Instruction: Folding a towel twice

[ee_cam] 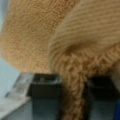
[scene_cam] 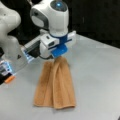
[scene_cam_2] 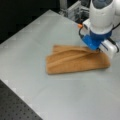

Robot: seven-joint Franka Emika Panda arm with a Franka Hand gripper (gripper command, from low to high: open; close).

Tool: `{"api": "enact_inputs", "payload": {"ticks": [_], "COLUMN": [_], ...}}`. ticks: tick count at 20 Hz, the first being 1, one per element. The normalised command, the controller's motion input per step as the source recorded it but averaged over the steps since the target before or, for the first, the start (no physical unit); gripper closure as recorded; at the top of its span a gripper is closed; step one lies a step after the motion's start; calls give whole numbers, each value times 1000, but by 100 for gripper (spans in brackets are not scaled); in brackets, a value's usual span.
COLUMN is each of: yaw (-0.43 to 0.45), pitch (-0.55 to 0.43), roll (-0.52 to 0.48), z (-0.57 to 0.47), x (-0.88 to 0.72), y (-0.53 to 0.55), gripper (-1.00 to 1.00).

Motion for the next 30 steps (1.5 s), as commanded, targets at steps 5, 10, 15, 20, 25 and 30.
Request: {"api": "enact_inputs", "payload": {"ticks": [5, 10, 15, 20, 25, 30], "yaw": [-213, -166, -91, -62, -67, -64], "pitch": [-211, -248, -268, -289, -258, -231], "roll": [79, 77, 92, 113, 129, 151], "z": [-168, -195, -199, -210, -213, -175], "x": [-449, -363, -359, -310, -297, -268], "y": [43, -65, -136, -91, -9, 34], "gripper": [100, 100, 100, 100, -100, -100]}}
